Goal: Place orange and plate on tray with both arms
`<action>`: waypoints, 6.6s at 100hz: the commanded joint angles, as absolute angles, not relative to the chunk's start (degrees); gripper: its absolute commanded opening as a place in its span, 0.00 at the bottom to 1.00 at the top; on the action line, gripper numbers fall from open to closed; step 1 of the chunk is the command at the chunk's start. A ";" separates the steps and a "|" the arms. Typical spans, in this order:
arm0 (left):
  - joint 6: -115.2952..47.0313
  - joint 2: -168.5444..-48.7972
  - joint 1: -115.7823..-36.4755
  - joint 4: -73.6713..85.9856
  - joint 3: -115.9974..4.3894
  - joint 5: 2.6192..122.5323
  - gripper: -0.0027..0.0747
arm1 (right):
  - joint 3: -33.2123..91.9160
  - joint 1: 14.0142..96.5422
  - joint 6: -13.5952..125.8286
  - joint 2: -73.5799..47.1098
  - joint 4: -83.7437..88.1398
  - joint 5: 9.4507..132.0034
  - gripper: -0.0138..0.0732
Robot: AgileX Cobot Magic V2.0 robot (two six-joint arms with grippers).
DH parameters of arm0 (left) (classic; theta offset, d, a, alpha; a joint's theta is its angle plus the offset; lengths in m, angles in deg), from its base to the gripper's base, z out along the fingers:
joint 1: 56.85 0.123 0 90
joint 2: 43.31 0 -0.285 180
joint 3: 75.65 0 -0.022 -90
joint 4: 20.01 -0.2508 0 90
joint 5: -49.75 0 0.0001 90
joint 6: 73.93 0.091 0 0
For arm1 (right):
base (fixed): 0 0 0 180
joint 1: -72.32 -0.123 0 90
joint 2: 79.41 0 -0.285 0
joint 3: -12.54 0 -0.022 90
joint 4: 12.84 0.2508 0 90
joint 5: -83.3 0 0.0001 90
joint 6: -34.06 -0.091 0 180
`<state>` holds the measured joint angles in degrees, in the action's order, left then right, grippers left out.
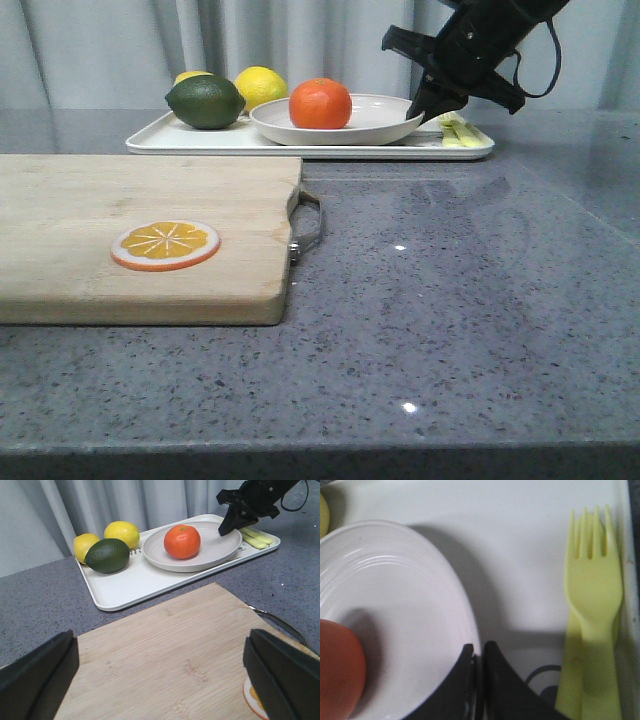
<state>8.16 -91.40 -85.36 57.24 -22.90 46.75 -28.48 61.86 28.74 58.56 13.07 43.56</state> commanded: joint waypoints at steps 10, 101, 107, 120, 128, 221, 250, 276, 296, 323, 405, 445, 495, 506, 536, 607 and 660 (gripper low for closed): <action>8.21 -91.12 -85.27 57.60 -24.39 45.57 0.87 | -30.56 62.09 29.09 54.87 13.78 45.07 0.09; 8.21 -91.12 -85.27 57.60 -24.39 45.57 0.87 | -30.73 62.20 29.09 53.90 13.41 46.51 0.68; 8.21 -91.12 -85.27 57.60 -24.39 45.57 0.87 | -30.73 62.31 29.09 53.00 13.41 47.10 0.67; 8.21 -91.12 -85.27 57.60 -24.39 45.57 0.87 | -30.73 62.83 29.09 50.20 13.35 47.50 0.67; 8.21 -91.12 -85.27 57.60 -24.39 45.57 0.87 | -30.73 63.28 29.09 48.43 13.05 46.43 0.67; 8.21 -91.12 -85.27 57.60 -24.39 45.57 0.87 | 8.76 63.99 37.15 5.96 -2.07 53.24 0.67; 8.21 -91.12 -85.27 57.60 -24.39 45.57 0.87 | 41.24 63.99 37.15 -12.88 -2.00 72.34 0.67; 8.21 -91.12 -85.27 57.60 -24.39 45.57 0.87 | 55.39 63.99 37.15 -27.90 -2.06 77.02 0.67; 8.21 -91.12 -85.27 57.60 -24.39 45.57 0.87 | 60.01 63.99 37.15 -37.17 -2.06 76.97 0.67; 8.21 -91.12 -85.27 57.60 -24.39 45.57 0.87 | 63.58 63.99 37.16 -48.64 -3.35 73.36 0.67; 8.21 -91.12 -85.27 57.60 -24.39 45.57 0.01 | 63.58 63.99 37.16 -53.17 -5.26 73.27 0.08; 8.21 -91.12 -85.27 57.60 -24.39 45.57 0.01 | 63.58 63.99 37.16 -53.17 -5.21 73.27 0.08; 8.21 -91.12 -85.27 57.60 -24.39 45.57 0.01 | 63.58 63.99 37.16 -53.17 -5.21 73.27 0.08; 8.21 -90.80 -85.27 57.60 -24.39 43.44 0.01 | 63.58 63.99 37.16 -53.17 -5.21 73.27 0.08; -16.01 -83.12 -85.04 22.32 -17.84 42.99 0.01 | 63.58 63.99 37.16 -53.17 -5.21 73.27 0.08; -68.02 -55.10 -69.58 -21.36 0.98 43.13 0.01 | 63.58 63.99 37.16 -53.17 -5.21 73.27 0.08; -68.02 -51.56 -66.41 -21.67 1.93 47.79 0.01 | 63.58 63.99 37.16 -53.17 -5.21 73.27 0.08</action>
<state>-67.26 -52.02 -67.45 -21.60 1.56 51.80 65.18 63.77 36.77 -53.35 -4.65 68.24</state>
